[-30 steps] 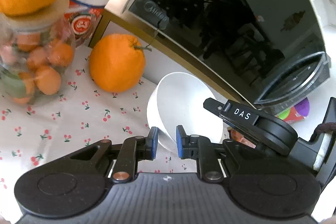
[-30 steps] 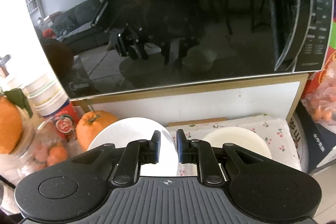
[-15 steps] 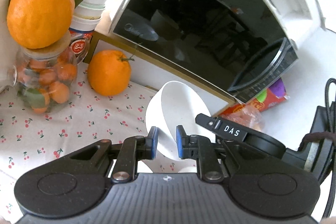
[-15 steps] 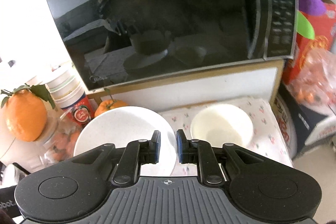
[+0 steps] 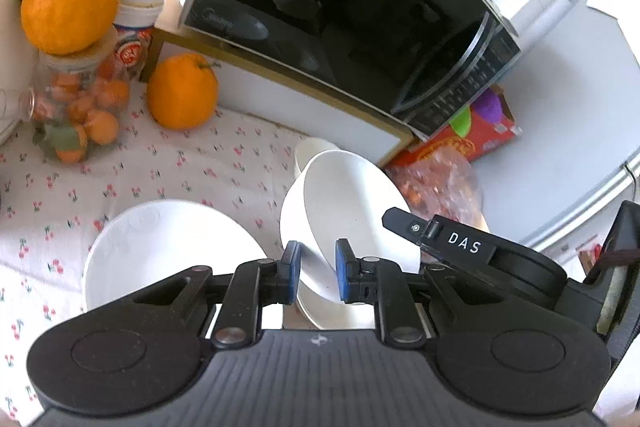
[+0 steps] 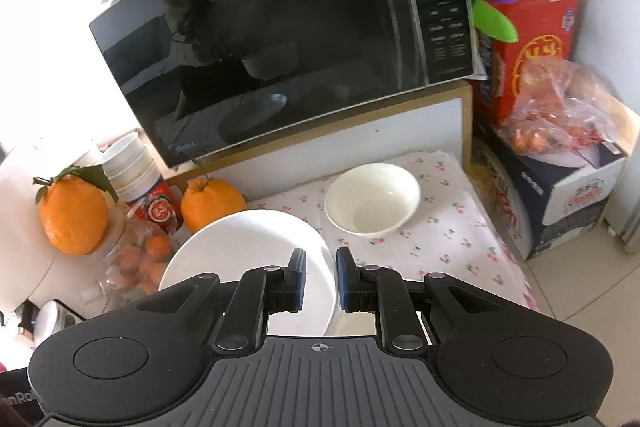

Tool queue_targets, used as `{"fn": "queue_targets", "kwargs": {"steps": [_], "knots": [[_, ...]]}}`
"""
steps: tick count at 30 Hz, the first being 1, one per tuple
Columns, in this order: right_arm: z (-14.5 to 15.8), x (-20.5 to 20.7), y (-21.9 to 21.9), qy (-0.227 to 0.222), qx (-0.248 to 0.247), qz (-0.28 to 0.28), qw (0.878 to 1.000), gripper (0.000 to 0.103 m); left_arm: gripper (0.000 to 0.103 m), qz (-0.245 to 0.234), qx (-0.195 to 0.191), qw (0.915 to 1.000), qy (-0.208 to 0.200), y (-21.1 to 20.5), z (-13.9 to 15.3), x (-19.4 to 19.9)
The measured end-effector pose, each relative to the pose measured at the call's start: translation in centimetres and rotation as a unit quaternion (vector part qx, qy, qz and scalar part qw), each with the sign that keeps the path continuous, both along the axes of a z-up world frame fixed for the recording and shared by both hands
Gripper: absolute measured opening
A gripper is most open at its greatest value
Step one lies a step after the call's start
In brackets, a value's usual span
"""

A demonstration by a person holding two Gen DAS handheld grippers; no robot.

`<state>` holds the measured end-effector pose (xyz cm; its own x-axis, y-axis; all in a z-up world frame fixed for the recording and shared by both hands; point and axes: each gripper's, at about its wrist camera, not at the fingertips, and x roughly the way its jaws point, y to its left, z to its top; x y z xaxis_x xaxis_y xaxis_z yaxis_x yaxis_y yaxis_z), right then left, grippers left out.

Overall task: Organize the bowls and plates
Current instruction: 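Lift the small white bowl and carry it over the white bowl, then lower the small bowl into the white bowl and open the left gripper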

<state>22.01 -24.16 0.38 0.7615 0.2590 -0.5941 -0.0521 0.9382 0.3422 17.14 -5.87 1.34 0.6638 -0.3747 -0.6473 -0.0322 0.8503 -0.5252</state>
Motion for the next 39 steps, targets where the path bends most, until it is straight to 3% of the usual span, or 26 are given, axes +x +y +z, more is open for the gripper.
{"fn": "queue_targets", "kwargs": {"steps": [10,19,25,39], "knots": [[-0.6,-4.6,-2.7,0.022,0.026,-0.027,0.999,0.017,0.016,-0.052,0.028,0.9981,0.015,-2.1,-0.5,-3.3],[-3.5,-7.4,-5.1,0.063,0.06,-0.044,0.995,0.017,0.016,-0.088,0.016,0.9938,0.066,-3.5,-4.6,-5.1],[-6.0,-7.2,-6.1,0.099,0.072,-0.052,0.991,0.017,0.017,-0.098,0.01,0.9898,0.102,-4.7,-7.2,-4.9],[-10.1,-5.1,-7.9,0.172,0.077,-0.071,0.98,0.017,0.017,-0.109,0.028,0.9866,0.118,-6.5,-9.0,-4.6]]}}
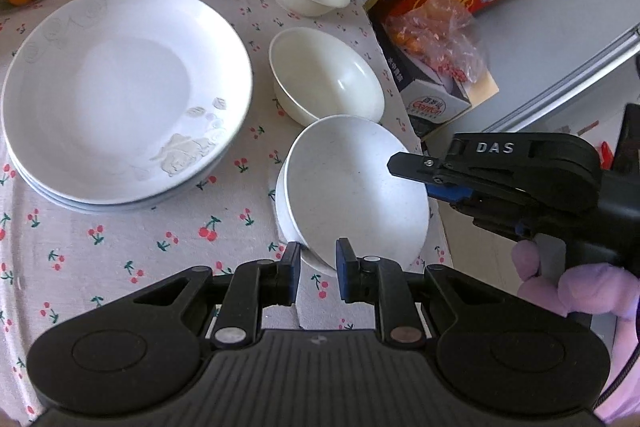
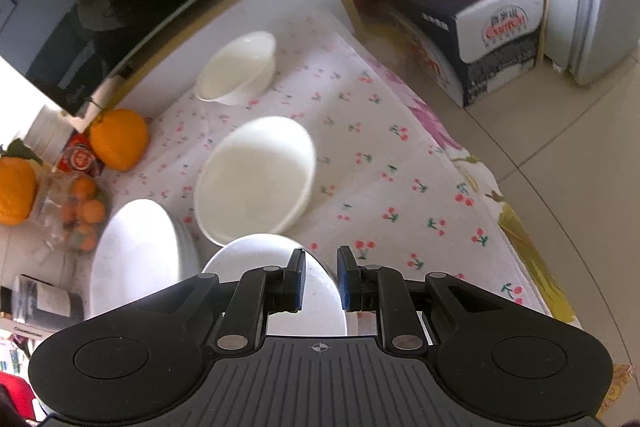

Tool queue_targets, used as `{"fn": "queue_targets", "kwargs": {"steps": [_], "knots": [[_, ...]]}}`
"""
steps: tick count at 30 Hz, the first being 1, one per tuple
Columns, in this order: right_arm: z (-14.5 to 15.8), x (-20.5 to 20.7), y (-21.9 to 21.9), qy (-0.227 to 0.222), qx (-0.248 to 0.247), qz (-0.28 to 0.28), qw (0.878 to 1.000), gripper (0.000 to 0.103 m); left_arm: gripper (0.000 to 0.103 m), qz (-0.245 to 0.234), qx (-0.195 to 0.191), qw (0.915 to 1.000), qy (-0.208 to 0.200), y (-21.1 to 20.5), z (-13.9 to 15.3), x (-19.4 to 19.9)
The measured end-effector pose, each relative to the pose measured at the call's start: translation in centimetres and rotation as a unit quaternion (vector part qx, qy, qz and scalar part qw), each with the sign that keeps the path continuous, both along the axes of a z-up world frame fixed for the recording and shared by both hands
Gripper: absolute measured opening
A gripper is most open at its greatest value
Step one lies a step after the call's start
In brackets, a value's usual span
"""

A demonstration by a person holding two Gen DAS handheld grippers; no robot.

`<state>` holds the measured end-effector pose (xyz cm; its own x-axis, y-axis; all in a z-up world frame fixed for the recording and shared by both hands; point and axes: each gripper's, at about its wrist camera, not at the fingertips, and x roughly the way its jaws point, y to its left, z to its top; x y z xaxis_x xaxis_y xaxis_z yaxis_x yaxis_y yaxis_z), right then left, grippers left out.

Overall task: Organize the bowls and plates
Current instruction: 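Lower the small bowl into the white bowl and open the left gripper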

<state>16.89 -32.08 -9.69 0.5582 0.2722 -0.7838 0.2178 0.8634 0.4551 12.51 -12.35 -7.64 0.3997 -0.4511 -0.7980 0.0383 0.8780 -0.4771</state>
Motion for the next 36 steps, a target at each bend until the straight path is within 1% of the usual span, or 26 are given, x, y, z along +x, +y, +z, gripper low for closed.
{"fn": "queue_targets", "kwargs": {"steps": [6,18,20,23,24,25,26,27,29,30,32,33,35,36], "knots": [[-1.0,0.3,-0.6,0.02,0.007,-0.009,1.0,0.018,0.017,-0.004,0.006,1.0,0.003,-0.5,-0.6,0.2],[-1.5,0.7,-0.9,0.025,0.017,-0.014,0.999,0.02,0.02,-0.017,0.006,0.9998,-0.005,-0.7,-0.2,0.2],[-1.5,0.7,-1.1,0.026,0.025,-0.016,0.999,0.02,0.024,-0.021,0.008,0.9997,-0.01,-0.7,-0.1,0.1],[-1.5,0.8,-1.3,0.029,0.036,-0.017,0.999,0.02,0.026,-0.023,0.007,0.9996,-0.015,-0.7,0.1,0.1],[-1.6,0.8,-1.4,0.03,0.039,-0.017,0.999,0.022,0.026,-0.025,0.008,0.9995,-0.016,-0.7,0.1,0.1],[-1.6,0.8,-1.5,0.031,0.044,-0.018,0.998,0.026,0.029,-0.026,0.008,0.9995,-0.017,-0.7,0.1,0.1],[-1.7,0.8,-1.6,0.033,0.05,-0.018,0.998,0.028,0.033,-0.028,0.009,0.9994,-0.018,-0.7,0.2,0.2],[-1.8,0.9,-1.6,0.036,0.057,-0.019,0.998,0.029,0.035,-0.03,0.009,0.9994,-0.018,-0.7,0.2,0.2],[-1.9,0.9,-1.7,0.04,0.066,-0.021,0.997,0.035,0.044,-0.036,0.01,0.9992,-0.017,-0.7,0.3,0.2],[-1.9,0.9,-1.7,0.04,0.068,-0.021,0.997,0.039,0.046,-0.038,0.011,0.9991,-0.017,-0.7,0.3,0.2],[-1.8,0.9,-1.8,0.037,0.071,-0.022,0.997,0.047,0.055,-0.043,0.014,0.9988,-0.018,-0.8,0.5,0.3],[-1.7,0.9,-1.8,0.036,0.074,-0.023,0.996,0.052,0.057,-0.046,0.016,0.9986,-0.018,-0.7,0.6,0.3],[-1.6,0.8,-2.0,0.033,0.082,-0.025,0.996,0.057,0.068,-0.052,0.018,0.9982,-0.022,-0.6,0.9,0.4],[-1.6,0.8,-2.1,0.032,0.087,-0.026,0.995,0.06,0.07,-0.055,0.019,0.998,-0.024,-0.6,1.1,0.5]]}}
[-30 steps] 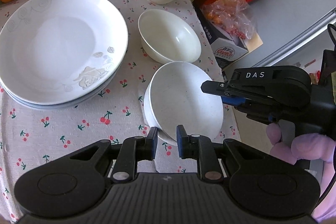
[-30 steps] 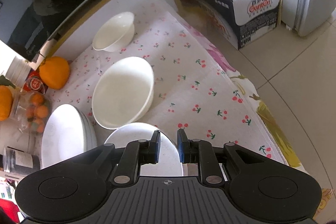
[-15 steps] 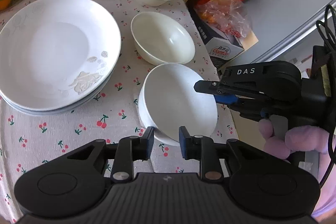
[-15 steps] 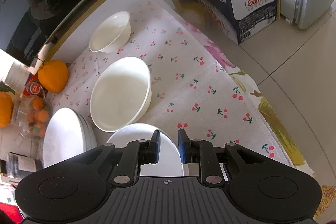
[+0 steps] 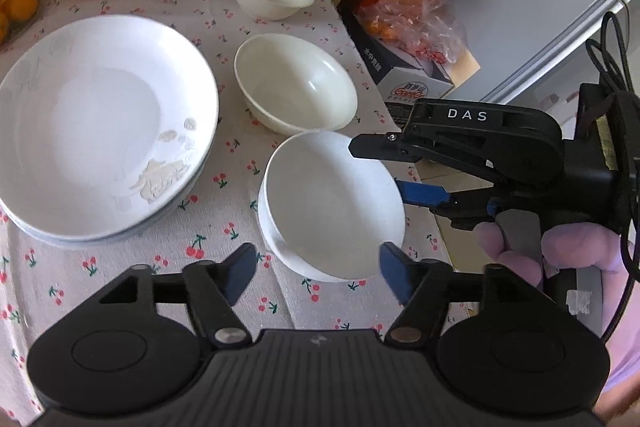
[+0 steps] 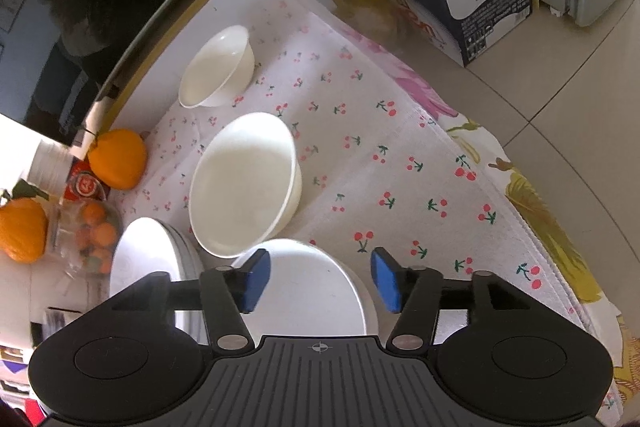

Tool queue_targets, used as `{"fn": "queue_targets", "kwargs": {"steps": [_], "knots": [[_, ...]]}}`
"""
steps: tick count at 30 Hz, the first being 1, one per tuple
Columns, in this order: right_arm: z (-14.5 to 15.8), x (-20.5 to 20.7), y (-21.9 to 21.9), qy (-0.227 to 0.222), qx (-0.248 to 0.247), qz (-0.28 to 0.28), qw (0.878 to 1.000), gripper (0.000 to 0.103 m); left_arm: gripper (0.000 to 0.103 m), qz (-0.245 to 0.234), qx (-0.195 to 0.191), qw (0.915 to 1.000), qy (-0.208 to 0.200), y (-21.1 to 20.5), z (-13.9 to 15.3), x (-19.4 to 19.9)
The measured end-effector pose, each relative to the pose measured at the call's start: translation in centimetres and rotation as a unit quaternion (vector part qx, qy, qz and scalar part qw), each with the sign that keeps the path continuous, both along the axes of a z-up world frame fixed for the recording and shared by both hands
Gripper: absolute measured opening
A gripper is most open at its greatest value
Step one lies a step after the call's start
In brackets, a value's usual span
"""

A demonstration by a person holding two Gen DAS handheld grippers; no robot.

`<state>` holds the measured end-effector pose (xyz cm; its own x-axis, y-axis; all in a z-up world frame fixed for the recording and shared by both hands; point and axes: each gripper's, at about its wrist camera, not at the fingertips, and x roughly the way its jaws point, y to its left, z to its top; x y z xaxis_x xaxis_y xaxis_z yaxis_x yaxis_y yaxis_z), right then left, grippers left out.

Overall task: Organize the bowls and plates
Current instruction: 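Lower the small bowl into the white bowl and open the left gripper, then move the left gripper to the cream bowl and grasp its rim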

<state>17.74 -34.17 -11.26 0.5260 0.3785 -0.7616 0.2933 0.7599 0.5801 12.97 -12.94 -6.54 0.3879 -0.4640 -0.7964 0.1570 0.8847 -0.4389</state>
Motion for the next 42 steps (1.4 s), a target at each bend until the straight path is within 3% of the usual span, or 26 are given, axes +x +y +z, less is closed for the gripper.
{"fn": "queue_targets", "kwargs": {"steps": [8,15,19,24,30,34,37,42], "knots": [[0.4,0.0,-1.4,-0.015,0.054,-0.038,0.998,0.074,0.095,-0.006,0.05,0.9968,-0.063,0.3,2.4,0.7],[0.3,0.4,-1.9,-0.023,0.079,-0.061,0.995,0.075,0.1,-0.001,0.12,0.9863,-0.114,-0.2,3.1,4.2],[0.2,0.6,-2.2,-0.03,0.084,-0.078,0.993,0.075,0.099,0.002,0.126,0.9818,-0.142,0.3,2.7,6.0],[0.0,1.1,-2.2,-0.046,0.074,-0.092,0.992,0.075,0.091,-0.021,0.116,0.9791,-0.166,0.3,2.3,7.6],[-0.5,1.9,-1.5,-0.051,0.08,-0.103,0.99,0.075,0.069,-0.052,0.132,0.9751,-0.17,-0.5,0.8,9.3],[-1.0,2.5,-0.9,-0.046,0.066,-0.108,0.991,0.075,0.055,-0.051,0.111,0.9819,-0.145,-0.3,-0.2,10.1],[-1.5,2.9,-0.7,-0.041,0.056,-0.114,0.991,0.07,0.051,-0.049,0.087,0.9854,-0.137,-0.2,-0.4,10.5],[-1.9,3.1,-0.4,-0.035,0.044,-0.12,0.991,0.061,0.044,-0.049,0.081,0.9876,-0.125,-0.4,-0.8,11.0]]}}
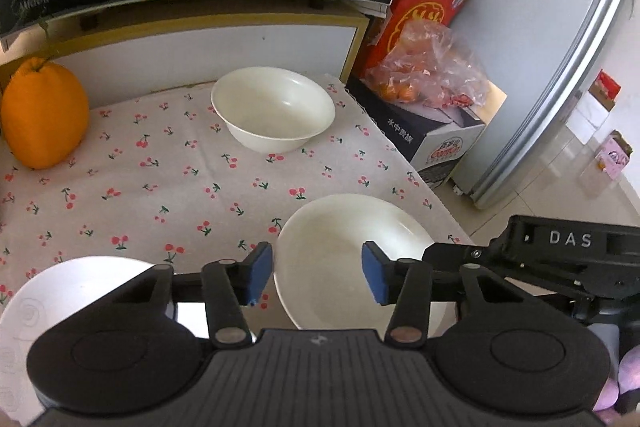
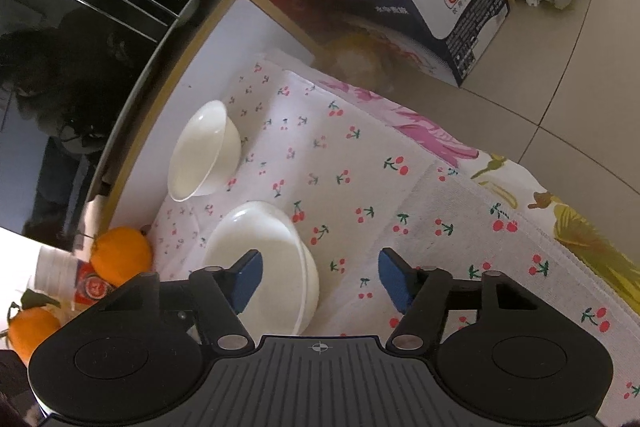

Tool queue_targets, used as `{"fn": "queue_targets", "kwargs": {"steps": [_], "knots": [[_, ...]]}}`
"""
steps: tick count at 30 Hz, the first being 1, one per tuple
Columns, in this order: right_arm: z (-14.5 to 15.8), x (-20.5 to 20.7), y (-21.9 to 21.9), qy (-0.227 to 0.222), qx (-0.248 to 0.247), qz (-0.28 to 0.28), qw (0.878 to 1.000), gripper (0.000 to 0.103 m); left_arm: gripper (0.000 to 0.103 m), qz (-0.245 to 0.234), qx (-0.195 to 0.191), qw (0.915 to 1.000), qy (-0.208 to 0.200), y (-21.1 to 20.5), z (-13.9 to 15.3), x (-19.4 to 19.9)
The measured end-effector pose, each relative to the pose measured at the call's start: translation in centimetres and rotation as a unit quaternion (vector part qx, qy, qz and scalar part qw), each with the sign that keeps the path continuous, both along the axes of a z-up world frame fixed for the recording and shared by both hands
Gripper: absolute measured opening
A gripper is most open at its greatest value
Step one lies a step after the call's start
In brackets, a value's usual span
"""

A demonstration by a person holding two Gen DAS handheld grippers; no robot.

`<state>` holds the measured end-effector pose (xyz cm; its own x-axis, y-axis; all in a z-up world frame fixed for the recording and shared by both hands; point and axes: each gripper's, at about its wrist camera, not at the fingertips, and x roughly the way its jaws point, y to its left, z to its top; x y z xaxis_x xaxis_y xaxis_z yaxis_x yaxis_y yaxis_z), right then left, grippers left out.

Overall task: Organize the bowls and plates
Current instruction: 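Move the left gripper to the cream bowl and grasp its rim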

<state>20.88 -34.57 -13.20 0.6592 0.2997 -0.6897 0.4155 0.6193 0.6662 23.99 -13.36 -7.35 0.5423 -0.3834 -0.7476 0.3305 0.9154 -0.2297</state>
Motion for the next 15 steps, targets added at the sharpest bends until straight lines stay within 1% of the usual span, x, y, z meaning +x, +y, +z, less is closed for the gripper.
{"fn": "queue_targets", "kwargs": {"steps": [2,6,11,15], "knots": [[-0.04,0.01,0.08,0.001,-0.005,0.001,1.0,0.057,0.042,-0.002,0.002,1.0,0.003,-0.16,-0.18,0.07],[-0.1,0.14,0.35,0.002,-0.009,0.006,1.0,0.045,0.037,-0.006,0.017,0.9998,0.006,-0.55,-0.36,0.22],[-0.44,0.29,0.84,0.009,-0.008,0.018,1.0,0.031,0.027,0.003,0.021,0.9996,0.018,-0.33,-0.75,0.44],[-0.46,0.3,1.01,0.006,-0.004,0.025,1.0,0.022,0.02,0.009,0.024,0.9995,0.021,-0.21,-0.89,0.43]]}}
